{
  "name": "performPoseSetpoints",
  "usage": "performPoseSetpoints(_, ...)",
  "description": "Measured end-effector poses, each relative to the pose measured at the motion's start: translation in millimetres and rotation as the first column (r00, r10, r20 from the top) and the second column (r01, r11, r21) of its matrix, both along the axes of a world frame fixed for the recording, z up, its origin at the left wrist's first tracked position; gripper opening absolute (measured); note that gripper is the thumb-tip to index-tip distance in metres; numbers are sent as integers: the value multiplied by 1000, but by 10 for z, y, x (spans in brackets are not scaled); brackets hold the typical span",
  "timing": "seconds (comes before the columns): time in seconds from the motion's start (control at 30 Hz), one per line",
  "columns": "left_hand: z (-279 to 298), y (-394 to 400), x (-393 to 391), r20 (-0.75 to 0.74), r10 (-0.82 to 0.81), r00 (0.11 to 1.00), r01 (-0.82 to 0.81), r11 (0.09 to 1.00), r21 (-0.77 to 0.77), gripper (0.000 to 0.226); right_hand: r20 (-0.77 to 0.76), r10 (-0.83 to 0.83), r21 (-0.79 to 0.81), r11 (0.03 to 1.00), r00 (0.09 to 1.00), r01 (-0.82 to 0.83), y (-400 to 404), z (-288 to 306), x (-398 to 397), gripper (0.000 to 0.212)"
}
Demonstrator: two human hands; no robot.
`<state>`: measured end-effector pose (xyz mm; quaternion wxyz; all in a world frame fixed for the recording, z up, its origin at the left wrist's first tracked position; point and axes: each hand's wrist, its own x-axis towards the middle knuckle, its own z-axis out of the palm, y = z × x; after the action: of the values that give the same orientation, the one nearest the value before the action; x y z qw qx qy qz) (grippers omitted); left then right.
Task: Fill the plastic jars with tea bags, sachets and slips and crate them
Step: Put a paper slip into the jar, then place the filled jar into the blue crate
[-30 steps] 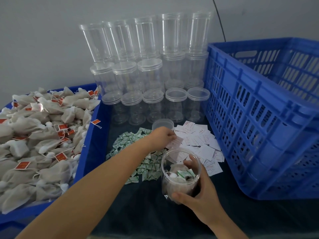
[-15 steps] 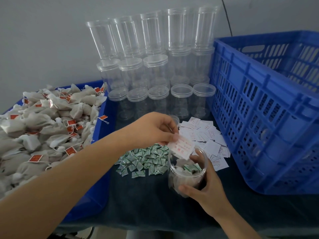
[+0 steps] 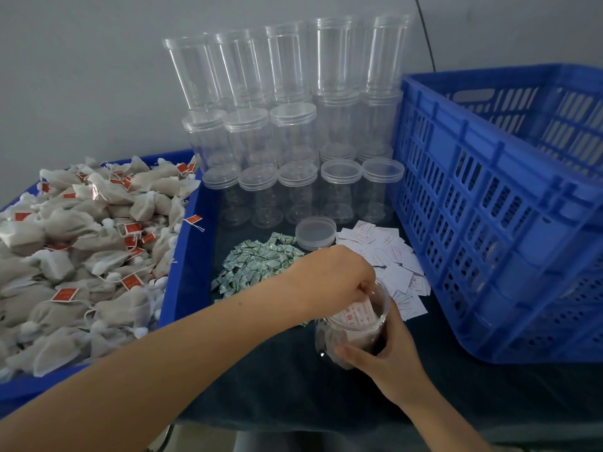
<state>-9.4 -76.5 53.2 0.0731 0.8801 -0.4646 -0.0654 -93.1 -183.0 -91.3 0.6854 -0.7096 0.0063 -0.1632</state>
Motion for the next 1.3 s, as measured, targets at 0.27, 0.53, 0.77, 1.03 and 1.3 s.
performPoseSetpoints(0.27, -48, -46, 17, 144, -37, 989, 21, 993, 112, 22, -15, 7, 12, 1000, 1000, -6, -10, -25, 13, 90)
performPoseSetpoints(0.53, -93, -104, 4, 292, -81, 953, 19, 978, 210, 29, -12, 4, -3, 1000, 1000, -4, -12, -19, 3, 88)
performPoseSetpoints(0.77, -68, -47, 20, 231, -64, 971, 45, 995, 87, 22, -3, 28, -29, 999, 1000, -28, -13, -38, 2, 92)
performPoseSetpoints(1.03, -51, 394, 204, 21, 175, 984, -155, 915, -373, 18, -174, 92, -145, 982, 980, -118, -119, 152, -76, 117)
performPoseSetpoints(1.3, -317, 488, 241, -259, 188, 948, -268, 908, -321, 19, -288, 73, -817, 501, 955, -285, -301, 1145, 60, 110)
